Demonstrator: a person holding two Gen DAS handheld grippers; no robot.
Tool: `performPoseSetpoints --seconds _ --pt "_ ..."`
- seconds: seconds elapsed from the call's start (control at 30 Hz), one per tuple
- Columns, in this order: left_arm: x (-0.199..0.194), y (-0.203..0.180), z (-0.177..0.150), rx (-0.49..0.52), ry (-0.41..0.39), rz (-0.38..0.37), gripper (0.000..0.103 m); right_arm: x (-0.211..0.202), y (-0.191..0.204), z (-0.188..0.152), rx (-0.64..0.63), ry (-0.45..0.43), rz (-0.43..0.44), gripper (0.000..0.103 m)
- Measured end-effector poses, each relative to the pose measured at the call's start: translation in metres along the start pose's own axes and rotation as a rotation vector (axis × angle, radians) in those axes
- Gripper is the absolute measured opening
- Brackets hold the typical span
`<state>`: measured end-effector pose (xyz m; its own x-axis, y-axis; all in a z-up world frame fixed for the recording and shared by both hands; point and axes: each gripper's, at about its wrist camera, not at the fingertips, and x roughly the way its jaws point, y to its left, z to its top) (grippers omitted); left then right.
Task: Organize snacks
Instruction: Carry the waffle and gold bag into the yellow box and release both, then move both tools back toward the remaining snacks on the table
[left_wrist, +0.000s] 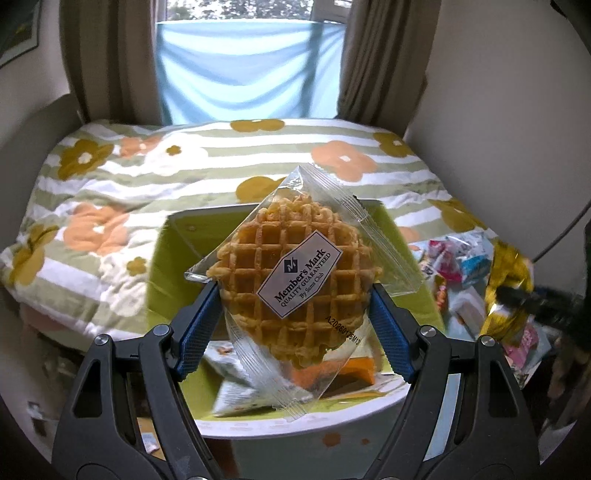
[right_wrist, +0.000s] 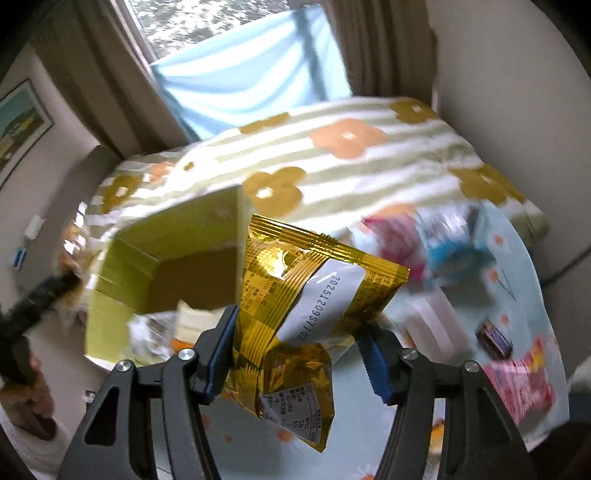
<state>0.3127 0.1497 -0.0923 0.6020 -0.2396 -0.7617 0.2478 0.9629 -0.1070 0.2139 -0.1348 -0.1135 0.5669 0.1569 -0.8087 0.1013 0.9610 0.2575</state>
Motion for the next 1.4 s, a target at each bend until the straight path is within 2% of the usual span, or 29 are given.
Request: performPoseSetpoints --seconds 0.13,0.37,0.43,0.47,0.5,0.57,0.83,1.1,1.17,1.3,1.4 --pt "0.015 0.023 0.005 -0.023 0.028 0.017 0.076 0.02 0.035 0.019 -0.032 -0.001 0.05 0.057" --pt "0.057 0.05 0.004 -0.028 0.111 0.033 0.077 0.06 0.089 0.043 -0.095 0.047 0.118 0.057" --pt "0.068 0.054 0.003 -0.03 0.13 0.027 0.08 0.072 0.102 0.047 -0.121 0.065 0.131 0.057" --pt "0.072 0.054 0.003 -0.025 0.135 0.025 0.082 0.077 0.104 0.046 -0.131 0.072 0.132 0.057" --pt "0.076 0.054 0.003 -0.015 0.141 0.032 0.091 0.083 0.108 0.047 -0.143 0.08 0.131 0.057" --pt "0.08 0.054 0.001 -0.002 0.143 0.044 0.102 0.093 0.112 0.048 -0.16 0.102 0.132 0.057" --pt "0.078 0.057 -0.013 -0.006 0.165 0.089 0.102 0.122 0.112 0.043 -0.192 0.19 0.12 0.057" --pt "0.067 0.055 -0.02 0.0 0.168 0.141 0.102 0.138 0.116 0.039 -0.229 0.247 0.158 0.058" --pt "0.065 0.056 -0.022 -0.011 0.172 0.144 0.102 0.141 0.117 0.038 -0.232 0.246 0.175 0.061" --pt "0.056 0.058 -0.028 -0.036 0.175 0.153 0.102 0.137 0.121 0.035 -0.216 0.205 0.179 0.091" --pt "0.046 0.058 -0.03 -0.04 0.162 0.165 0.102 0.127 0.123 0.032 -0.229 0.153 0.178 0.094"
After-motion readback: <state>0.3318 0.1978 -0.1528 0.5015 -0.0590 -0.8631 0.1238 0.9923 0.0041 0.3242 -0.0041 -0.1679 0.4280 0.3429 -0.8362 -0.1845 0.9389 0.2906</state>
